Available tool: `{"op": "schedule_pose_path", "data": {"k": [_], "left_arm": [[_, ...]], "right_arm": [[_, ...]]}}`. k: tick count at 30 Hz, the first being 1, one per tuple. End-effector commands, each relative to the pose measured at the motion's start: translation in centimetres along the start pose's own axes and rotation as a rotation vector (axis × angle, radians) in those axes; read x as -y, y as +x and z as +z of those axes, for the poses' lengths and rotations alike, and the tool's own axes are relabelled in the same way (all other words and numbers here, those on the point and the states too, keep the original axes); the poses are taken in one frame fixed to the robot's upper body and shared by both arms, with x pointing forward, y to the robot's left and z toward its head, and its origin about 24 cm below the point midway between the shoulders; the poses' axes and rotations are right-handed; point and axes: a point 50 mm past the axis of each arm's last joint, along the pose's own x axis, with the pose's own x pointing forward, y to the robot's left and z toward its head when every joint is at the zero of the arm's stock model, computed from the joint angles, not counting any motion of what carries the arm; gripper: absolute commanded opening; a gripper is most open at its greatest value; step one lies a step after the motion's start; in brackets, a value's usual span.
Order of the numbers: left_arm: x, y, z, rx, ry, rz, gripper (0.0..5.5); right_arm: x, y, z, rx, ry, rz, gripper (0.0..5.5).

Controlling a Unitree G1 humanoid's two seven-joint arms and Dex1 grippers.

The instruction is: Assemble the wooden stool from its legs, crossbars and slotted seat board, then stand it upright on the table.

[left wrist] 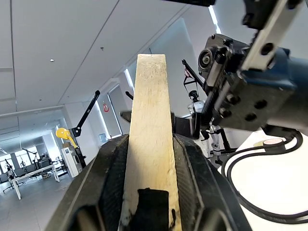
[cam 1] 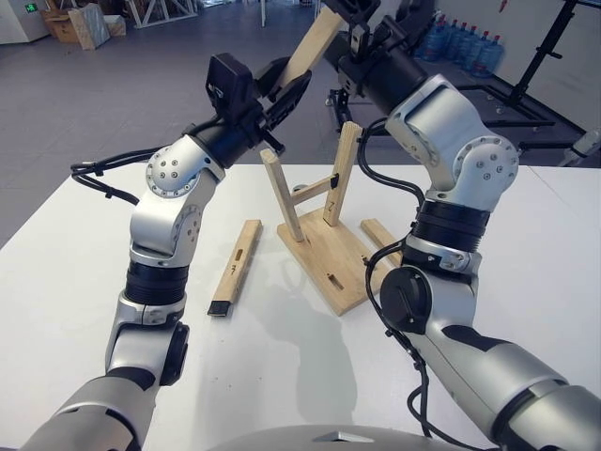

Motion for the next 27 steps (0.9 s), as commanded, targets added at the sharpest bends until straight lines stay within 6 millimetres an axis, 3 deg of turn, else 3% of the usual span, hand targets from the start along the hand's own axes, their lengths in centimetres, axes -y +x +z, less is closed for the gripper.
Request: {"op": "schedule_pose_path", "data": {"k": [1,22,27], "left_arm": [[0.37,-0.18,-0.21,-0.019,0.009,-0.015,1.28],[0.66,-0.33,-0.25,-0.027,0.016,-0.014,1.28],[0.69,-0.38,-0.26,-0.028,0.019,-0.013,1.28]], "right_arm": [[-0.36,0.43,0.21,0.003,-0.005,0.007,4.5],[-0.06,0.3,-0.11,0.014,0.005,0.001,0.6],[0.24,0.09,-0.33,0.004,-0.023,-0.022,0.4]]}}
